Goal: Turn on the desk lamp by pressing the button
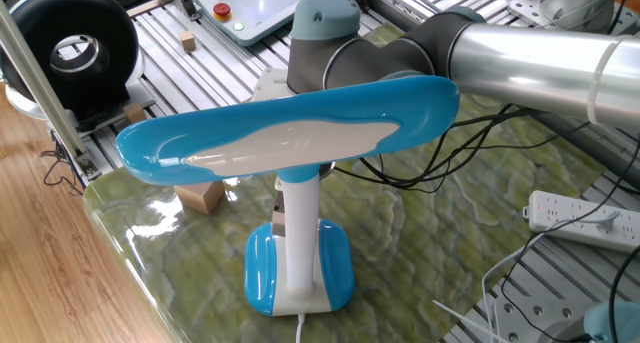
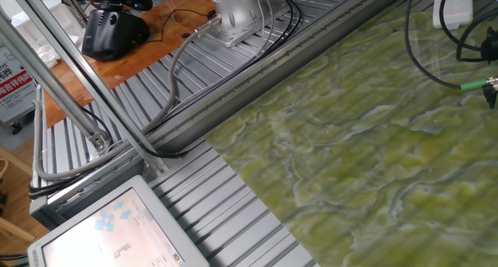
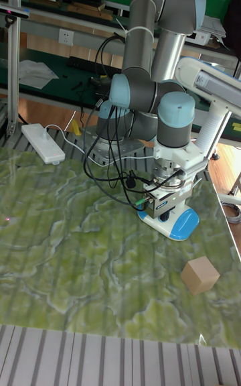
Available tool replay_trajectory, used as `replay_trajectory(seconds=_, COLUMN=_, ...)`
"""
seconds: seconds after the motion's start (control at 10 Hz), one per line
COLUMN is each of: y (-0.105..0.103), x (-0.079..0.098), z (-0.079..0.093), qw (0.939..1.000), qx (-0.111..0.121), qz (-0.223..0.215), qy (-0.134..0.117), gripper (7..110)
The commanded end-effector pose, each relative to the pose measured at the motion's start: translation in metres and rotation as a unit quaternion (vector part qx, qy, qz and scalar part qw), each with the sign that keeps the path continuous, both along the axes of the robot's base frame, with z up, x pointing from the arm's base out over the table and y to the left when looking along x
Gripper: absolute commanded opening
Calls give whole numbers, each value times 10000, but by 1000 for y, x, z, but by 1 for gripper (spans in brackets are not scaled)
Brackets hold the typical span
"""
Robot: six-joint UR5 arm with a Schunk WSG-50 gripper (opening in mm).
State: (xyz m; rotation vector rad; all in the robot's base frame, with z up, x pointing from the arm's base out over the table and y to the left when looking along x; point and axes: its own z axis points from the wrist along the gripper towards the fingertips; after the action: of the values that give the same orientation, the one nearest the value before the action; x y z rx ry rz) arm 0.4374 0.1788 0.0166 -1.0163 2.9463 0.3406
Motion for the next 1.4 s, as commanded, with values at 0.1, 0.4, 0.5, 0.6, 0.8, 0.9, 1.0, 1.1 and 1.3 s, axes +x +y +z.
replay_trajectory(seconds=0.1, y=-3, x=0, z=2, qw=10000, qx=-30, qz=-70, qy=19, gripper=7)
replay_trajectory(seconds=0.4, y=-1, x=-2, z=3, qw=10000, qx=-8, qz=-74, qy=36, gripper=7)
replay_trajectory(seconds=0.5, y=-2, x=-2, z=3, qw=10000, qx=-16, qz=-74, qy=36, gripper=7)
replay_trajectory(seconds=0.6, y=-2, x=-2, z=1, qw=10000, qx=-31, qz=-74, qy=36, gripper=7)
replay_trajectory(seconds=0.8, y=-1, x=-2, z=-1, qw=10000, qx=-7, qz=-67, qy=34, gripper=7)
replay_trajectory(seconds=0.9, y=0, x=-3, z=-1, qw=10000, qx=-7, qz=-67, qy=34, gripper=7)
replay_trajectory(seconds=1.0, y=-1, x=-3, z=-1, qw=10000, qx=-15, qz=-67, qy=34, gripper=7)
replay_trajectory(seconds=1.1, y=-2, x=-3, z=-1, qw=10000, qx=-21, qz=-40, qy=52, gripper=7)
replay_trajectory(seconds=1.3, y=-8, x=-5, z=4, qw=9999, qx=-8, qz=65, qy=109, gripper=7)
